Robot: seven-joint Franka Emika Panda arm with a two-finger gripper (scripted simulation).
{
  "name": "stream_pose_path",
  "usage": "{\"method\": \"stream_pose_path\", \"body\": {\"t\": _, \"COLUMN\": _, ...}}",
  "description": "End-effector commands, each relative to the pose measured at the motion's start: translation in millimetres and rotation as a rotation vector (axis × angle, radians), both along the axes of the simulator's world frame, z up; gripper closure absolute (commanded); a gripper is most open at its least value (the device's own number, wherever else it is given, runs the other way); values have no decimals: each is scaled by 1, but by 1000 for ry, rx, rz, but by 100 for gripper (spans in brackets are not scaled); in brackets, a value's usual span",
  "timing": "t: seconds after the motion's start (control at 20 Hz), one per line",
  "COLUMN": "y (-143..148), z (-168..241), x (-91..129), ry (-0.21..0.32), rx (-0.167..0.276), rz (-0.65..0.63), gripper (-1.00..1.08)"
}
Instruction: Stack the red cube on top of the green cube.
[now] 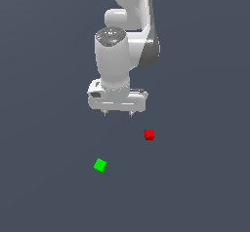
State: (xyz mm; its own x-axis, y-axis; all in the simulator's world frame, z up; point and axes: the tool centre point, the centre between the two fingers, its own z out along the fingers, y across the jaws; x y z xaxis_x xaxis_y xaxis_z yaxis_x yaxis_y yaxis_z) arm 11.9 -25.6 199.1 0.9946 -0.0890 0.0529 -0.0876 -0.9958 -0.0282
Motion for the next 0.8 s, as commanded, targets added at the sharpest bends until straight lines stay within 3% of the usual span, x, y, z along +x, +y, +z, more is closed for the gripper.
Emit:
{"method": "stream_pose_path", "body": {"t": 0.0, "y": 0, "z": 0, "x": 0, "ry": 0, "rx": 0, "rz": 0, "gripper": -92}}
{"method": "stream_pose_path", "body": {"t": 0.35, "y": 21, "z": -18, "x": 2, "ry": 7, "rx": -3, "rz": 21, "gripper": -92}}
{"method": "stream_pose_path", "body": {"t": 0.75, "y": 88, "z": -75, "x": 3, "ry": 31, "rx": -14, "rz": 88, "gripper": -92}}
